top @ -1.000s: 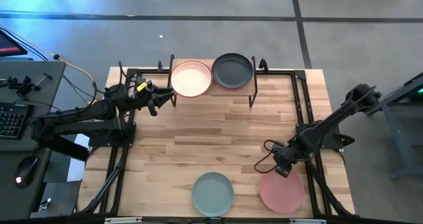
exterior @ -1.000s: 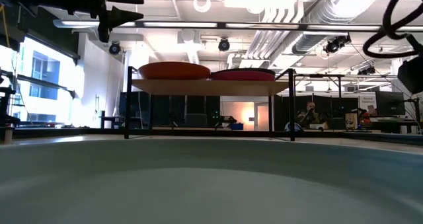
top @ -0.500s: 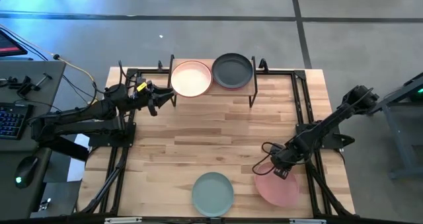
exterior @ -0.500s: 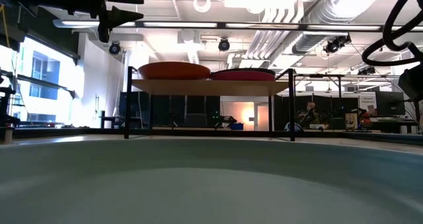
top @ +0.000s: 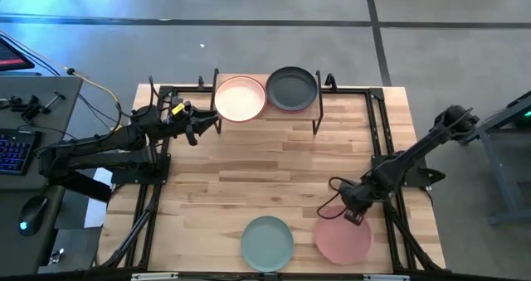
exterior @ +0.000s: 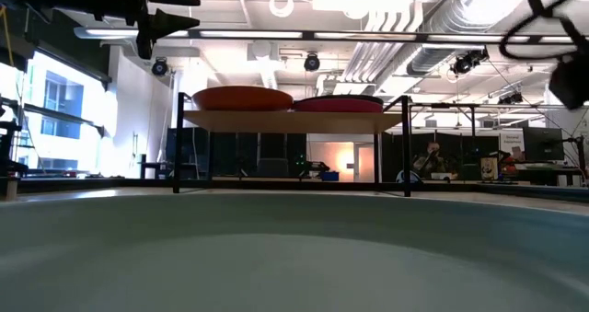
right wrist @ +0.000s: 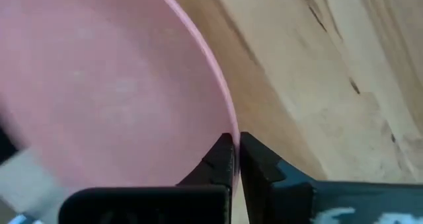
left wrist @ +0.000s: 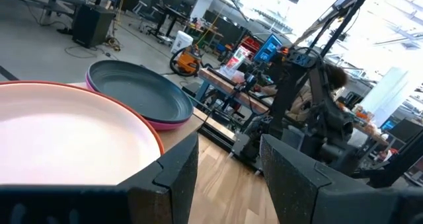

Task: Place and stack plates onto a shelf
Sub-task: Stack the light pink plate on top of the black plate on the shelf

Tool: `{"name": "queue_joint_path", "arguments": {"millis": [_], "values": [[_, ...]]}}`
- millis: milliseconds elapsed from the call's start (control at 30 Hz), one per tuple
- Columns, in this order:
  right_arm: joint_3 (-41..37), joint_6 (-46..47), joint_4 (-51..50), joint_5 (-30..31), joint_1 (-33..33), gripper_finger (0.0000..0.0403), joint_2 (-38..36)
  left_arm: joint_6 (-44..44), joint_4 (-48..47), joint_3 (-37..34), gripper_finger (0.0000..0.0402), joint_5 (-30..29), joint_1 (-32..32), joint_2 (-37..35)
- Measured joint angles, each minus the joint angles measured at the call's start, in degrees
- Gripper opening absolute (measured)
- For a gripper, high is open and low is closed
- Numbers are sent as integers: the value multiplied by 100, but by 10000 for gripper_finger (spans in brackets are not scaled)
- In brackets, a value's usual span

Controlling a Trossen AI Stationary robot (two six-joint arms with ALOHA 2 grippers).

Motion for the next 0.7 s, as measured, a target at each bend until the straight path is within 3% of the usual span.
{"name": "queue_joint_path", "arguments": {"millis": [200,333,700], "values": [[824,-392,-530,46,-534,0,-435,-4,-2,0,154,-2,0,0],[1576,-1145,-981,39,-1147,0,-441,-5,-2,0,154,-2,0,0],[3911,-3845,-2063,-101,-3786,0,156,-139,-2,0,154,-2,0,0]]}}
